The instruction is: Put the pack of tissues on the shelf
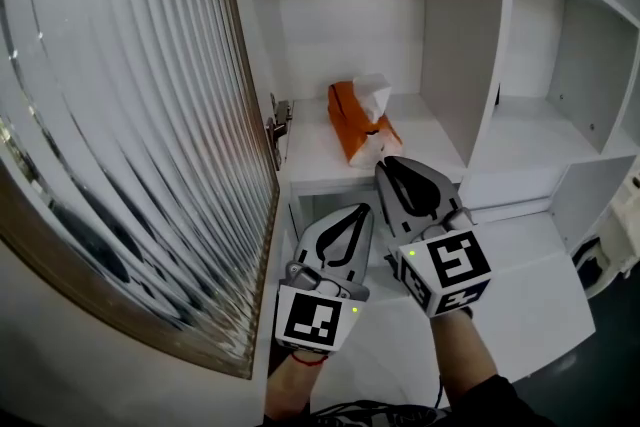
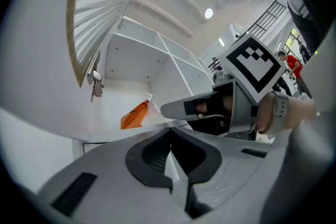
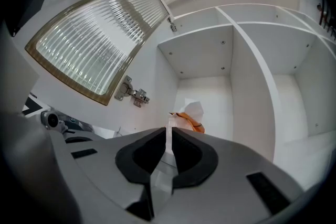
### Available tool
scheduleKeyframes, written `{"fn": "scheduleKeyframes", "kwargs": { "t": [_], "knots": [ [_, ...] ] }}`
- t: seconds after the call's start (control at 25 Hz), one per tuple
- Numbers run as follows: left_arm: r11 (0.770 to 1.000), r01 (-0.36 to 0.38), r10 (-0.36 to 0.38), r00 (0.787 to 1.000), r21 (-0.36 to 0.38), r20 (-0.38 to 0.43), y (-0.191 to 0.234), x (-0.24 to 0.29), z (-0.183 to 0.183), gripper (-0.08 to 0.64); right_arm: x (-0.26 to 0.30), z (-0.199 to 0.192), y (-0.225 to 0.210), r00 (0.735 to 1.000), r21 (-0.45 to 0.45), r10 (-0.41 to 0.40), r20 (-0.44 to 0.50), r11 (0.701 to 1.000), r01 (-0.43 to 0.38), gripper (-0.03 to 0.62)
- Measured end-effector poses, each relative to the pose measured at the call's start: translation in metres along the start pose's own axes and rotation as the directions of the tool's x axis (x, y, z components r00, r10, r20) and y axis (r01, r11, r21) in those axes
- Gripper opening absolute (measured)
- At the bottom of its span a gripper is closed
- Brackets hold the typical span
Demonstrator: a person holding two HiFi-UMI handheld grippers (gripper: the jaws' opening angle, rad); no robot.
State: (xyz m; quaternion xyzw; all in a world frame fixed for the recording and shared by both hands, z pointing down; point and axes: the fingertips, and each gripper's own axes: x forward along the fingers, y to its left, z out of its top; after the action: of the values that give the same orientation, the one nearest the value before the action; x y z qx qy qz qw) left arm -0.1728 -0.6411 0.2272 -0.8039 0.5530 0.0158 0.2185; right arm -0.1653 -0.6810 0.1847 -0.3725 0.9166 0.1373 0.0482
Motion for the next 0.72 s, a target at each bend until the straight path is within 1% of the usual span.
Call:
{"fn": "scheduleKeyframes", "kwargs": {
  "t": [0.32,0.72],
  "knots": [
    [0.999,-0.007,0.006,1.000,-0.053,-0.010,-0.005,0.001,-0.004,0.008,-0.015,-0.006,0.000,1.000,0.024,0.022,0.015,0.999,-0.022,0.034],
    [0.992,-0.025,0.019,0.998,-0.122,-0.055,-0.022,-0.003,-0.020,0.008,-0.045,-0.032,0.000,0.998,0.067,0.056,0.005,0.996,-0.056,0.014]
  ]
}}
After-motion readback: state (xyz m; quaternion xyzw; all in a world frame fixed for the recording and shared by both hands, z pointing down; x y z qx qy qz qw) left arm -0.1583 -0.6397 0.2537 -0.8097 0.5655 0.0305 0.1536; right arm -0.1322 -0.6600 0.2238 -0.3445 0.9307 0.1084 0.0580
